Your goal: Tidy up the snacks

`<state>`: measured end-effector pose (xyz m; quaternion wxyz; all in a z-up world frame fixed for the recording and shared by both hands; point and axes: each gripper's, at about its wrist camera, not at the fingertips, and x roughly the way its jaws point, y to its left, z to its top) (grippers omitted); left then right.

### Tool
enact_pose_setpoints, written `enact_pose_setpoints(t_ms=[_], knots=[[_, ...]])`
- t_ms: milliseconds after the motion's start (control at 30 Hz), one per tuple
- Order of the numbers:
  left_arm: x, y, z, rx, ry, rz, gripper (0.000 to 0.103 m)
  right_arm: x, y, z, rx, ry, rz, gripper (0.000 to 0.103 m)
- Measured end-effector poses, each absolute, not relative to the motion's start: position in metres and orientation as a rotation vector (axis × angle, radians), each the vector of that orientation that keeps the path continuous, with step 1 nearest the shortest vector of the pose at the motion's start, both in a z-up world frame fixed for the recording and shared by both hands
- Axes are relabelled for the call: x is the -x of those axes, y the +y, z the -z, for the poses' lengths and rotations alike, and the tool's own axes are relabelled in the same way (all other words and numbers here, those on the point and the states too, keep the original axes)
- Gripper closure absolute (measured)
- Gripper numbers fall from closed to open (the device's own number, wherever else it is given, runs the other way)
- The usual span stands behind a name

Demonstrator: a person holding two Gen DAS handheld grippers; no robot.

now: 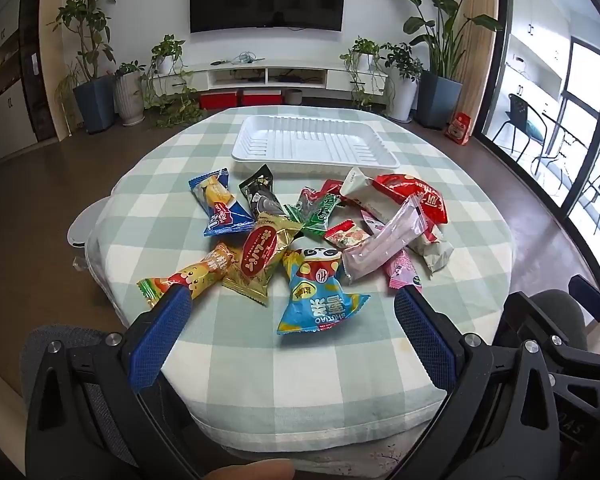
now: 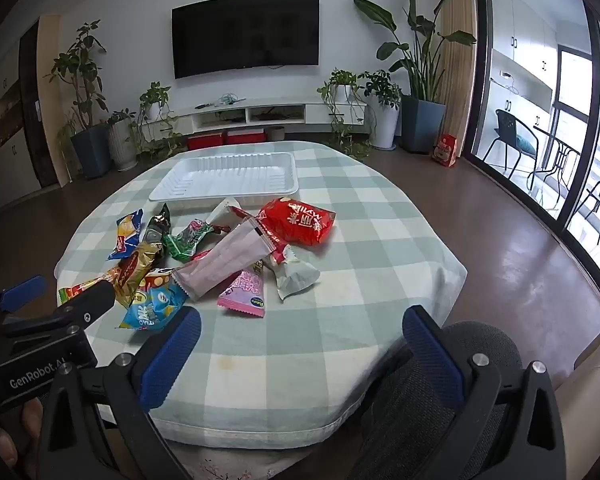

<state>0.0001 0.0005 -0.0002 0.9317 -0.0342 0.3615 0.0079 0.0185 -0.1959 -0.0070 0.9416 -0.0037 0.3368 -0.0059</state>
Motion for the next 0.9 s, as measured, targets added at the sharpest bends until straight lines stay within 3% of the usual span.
enact_pose_setpoints(t_ms=[900], knots=[[-0.0015, 0.0014, 0.0062, 0.067, 0.757, -0.021, 0.000, -0.0196, -0.2001, 0.0127, -0.006, 0.726, 0.010, 0.000]])
